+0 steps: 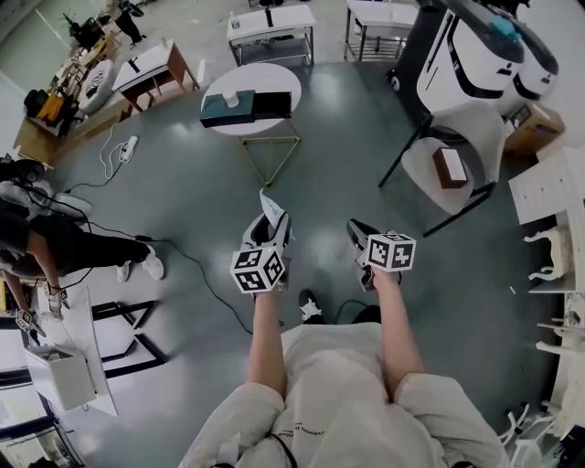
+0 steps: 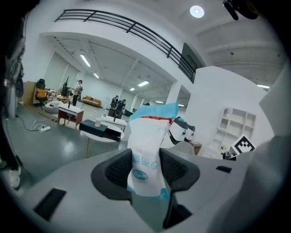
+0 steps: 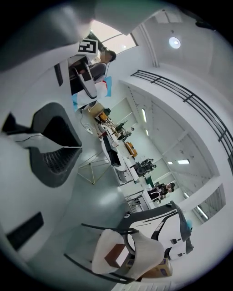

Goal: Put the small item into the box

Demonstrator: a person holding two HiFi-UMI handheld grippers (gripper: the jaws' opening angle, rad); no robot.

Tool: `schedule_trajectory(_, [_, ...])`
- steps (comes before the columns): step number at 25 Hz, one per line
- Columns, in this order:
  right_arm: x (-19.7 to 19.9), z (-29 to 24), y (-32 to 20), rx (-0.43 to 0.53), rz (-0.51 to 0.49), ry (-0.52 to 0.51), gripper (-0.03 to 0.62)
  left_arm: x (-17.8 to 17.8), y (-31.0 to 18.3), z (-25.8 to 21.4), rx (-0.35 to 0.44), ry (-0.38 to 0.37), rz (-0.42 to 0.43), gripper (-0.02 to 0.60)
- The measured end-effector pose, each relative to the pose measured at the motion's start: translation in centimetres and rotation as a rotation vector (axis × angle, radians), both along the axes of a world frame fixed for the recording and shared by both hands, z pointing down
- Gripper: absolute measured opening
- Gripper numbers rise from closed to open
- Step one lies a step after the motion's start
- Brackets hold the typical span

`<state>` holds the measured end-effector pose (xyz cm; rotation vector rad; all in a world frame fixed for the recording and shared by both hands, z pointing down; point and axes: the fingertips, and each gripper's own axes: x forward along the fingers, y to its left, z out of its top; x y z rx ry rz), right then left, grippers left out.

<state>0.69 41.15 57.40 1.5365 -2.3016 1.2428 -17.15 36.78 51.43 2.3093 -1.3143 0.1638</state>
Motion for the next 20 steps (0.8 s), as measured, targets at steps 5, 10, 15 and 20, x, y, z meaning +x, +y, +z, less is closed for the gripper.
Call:
schedule_trajectory(5, [-3.4,0.8,-0.3,-0.036,0.002,0.004,0.035,-3.4,-1.1,1.4,-0.048,0.020,0.001,0.195])
schedule_trajectory(10, [-4.5,1.5,-2.2,-0.037,0.019,-0.003,0.035,-5.3,-2.7,2.4,-0.044,0.036,-0.010,0.195])
schedule_trajectory(15, [-6.0,1.6,-5.7,-0.036,-0.025,0.022,0.035,-6.6,-5.7,2.1,-0.038,0.033,-0.026,0.195])
schedule_trajectory(20, [-6.5,0.6,-10.9,-0.013,-0.025,-0.008,0.035,-7.1,-9.9,0.3,0.000,0.000,-0.026,0.195])
